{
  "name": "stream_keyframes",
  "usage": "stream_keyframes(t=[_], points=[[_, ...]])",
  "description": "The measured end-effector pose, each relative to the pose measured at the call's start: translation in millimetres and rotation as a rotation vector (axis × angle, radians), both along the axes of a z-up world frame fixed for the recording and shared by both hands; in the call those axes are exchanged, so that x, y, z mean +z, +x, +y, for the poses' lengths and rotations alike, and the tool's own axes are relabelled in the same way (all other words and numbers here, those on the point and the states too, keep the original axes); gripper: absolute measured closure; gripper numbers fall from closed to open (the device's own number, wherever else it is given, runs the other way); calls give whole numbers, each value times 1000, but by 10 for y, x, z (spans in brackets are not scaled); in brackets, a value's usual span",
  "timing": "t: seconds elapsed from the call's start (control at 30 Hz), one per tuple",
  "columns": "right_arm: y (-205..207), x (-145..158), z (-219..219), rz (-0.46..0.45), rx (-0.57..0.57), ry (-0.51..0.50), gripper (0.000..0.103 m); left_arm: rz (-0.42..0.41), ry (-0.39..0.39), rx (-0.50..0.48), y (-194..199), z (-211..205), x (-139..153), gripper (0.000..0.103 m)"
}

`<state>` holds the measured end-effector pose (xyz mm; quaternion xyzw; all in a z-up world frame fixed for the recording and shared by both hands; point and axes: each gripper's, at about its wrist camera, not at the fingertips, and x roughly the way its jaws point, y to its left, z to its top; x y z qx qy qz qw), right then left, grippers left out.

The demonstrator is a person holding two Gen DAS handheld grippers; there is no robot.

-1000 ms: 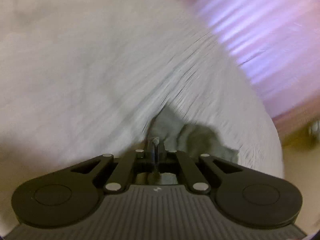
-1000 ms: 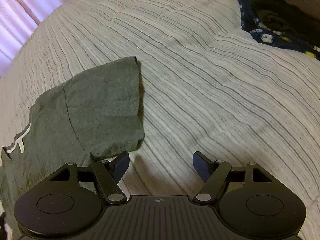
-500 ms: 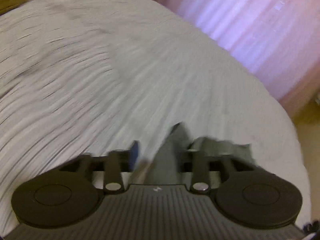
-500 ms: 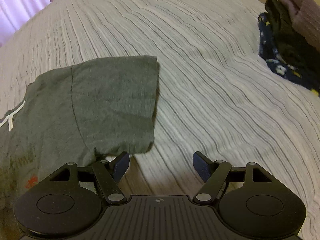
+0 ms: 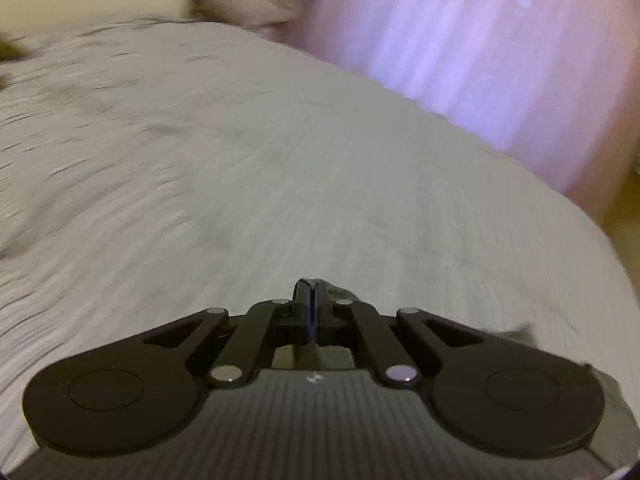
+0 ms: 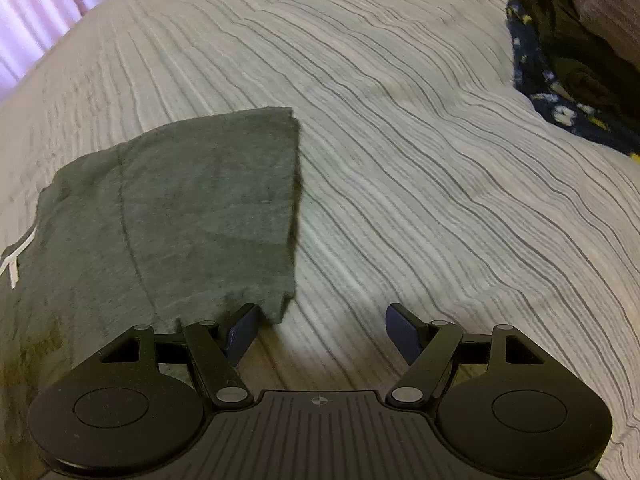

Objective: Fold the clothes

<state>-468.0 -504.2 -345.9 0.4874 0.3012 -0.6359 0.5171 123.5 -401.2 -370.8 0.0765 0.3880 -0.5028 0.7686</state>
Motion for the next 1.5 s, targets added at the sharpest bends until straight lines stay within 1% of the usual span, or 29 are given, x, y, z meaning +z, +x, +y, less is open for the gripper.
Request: stream_keyframes(t=[0.03,0.1,0.13,0.2,0.27,0.3,0.37,0.47,0.53,0.57,0.6,0.63,0.67,0.73,0.77,0.8,0.87,0.9,0.97,1.03,1.1,1.13,1.17,1.2,1.27,1.33,1.37,1.43,1.5], points=[[12,-17,-15,4,1,4,29,-19,74,0,17,-18,-116,103],[57,-33,-46,24,11,6,29,-30,138,3,28,-31,-241,100],[74,-26,-63,32,25,5,29,-24,124,30,27,-24,-217,96],[101,-2,-98,52,56,-2,29,-8,85,90,23,-8,-150,93],[101,32,-135,74,84,-13,29,37,8,186,85,97,-10,83],[101,55,-160,89,91,-21,29,62,-24,218,116,147,70,82],[102,129,-210,102,102,-57,29,98,-45,175,118,171,182,82],[150,252,-265,102,149,-148,29,101,-41,-44,-135,212,240,83],[296,258,-283,107,248,-194,29,51,32,-205,-415,145,174,86],[373,259,-292,110,300,-216,29,27,73,-255,-534,133,113,89],[468,220,-305,112,359,-217,30,15,98,-260,-621,153,73,90],[561,176,-310,122,405,-207,30,39,105,-229,-636,234,50,90],[591,163,-278,126,421,-207,30,67,109,-193,-642,322,28,90],[634,144,-205,132,445,-212,30,171,103,-29,-533,574,15,88],[614,127,-164,117,423,-202,30,230,100,34,-498,683,-7,81],[559,102,-115,87,381,-181,30,289,97,94,-466,789,-31,79],[407,31,-21,24,291,-133,30,406,90,214,-403,1001,-78,78],[345,0,17,0,247,-115,30,473,67,261,-381,1064,-122,78],[222,-46,88,-60,152,-92,30,562,23,307,-373,1101,-212,75],[110,-75,141,-115,74,-84,30,635,5,326,-382,1067,-323,75],[41,-93,159,-143,26,-79,30,668,8,326,-414,1042,-379,85],[14,-85,152,-152,15,-79,30,655,16,315,-441,1047,-367,103],[-3,-81,150,-157,8,-79,30,639,25,302,-469,1053,-350,102],[-20,-75,156,-159,3,-80,30,588,22,290,-520,1092,-291,102],[-56,-58,164,-157,-3,-82,30,439,10,226,-621,1143,-105,102],[-80,-62,179,-153,-6,-81,30,273,34,119,-770,1128,2,101],[-97,-75,196,-155,-7,-79,30,224,69,76,-791,1104,-6,99],[-108,-73,215,-150,-8,-80,30,160,171,21,-836,1049,-163,93],[-118,-70,233,-144,-9,-81,30,158,177,16,-814,1069,-200,94]])
